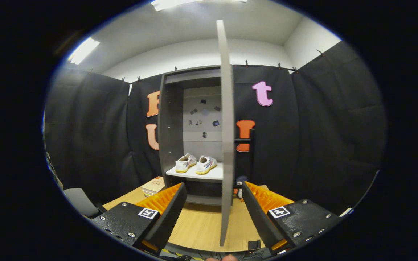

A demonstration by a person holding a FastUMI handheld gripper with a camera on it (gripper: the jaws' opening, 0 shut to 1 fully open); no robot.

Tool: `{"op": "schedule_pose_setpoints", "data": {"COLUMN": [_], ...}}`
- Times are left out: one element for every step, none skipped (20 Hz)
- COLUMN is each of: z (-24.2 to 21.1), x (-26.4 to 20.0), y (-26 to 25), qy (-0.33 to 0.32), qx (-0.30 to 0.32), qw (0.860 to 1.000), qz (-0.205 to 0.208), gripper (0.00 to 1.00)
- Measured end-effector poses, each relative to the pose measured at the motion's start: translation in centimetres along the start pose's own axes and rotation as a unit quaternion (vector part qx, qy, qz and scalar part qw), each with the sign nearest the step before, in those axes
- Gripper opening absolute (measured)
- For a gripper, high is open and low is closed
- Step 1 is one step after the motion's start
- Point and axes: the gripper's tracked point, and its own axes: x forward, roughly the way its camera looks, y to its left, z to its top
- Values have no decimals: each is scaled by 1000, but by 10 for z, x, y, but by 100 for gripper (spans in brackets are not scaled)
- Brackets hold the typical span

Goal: Open the shoe cabinet door, grab the shoes and put them into the shoe cabinet, then close the shoe cabinet door.

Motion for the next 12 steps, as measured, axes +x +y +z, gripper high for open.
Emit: {"op": "schedule_pose_setpoints", "data": {"z": [-1, -1, 0, 2, 2, 4, 7, 8, 10, 10, 11, 12], "x": [-1, -2, 0, 1, 4, 8, 12, 17, 23, 29, 33, 38], "y": [-13, -26, -38, -51, -60, -66, -71, -74, -75, -73, -72, -69], "qy": [0, -3, -6, -8, -9, -12, -14, -14, -14, -12, -9, -9], "qx": [5, 8, 6, 9, 11, 13, 13, 11, 10, 11, 13, 14], "qw": [1000, 1000, 999, 999, 998, 998, 998, 998, 999, 999, 999, 1000], "qz": [-14, -26, -38, -48, -53, -56, -55, -52, -46, -37, -31, -25], "gripper": [95, 95, 95, 95, 95, 95, 95, 95, 95, 95, 95, 95]}}
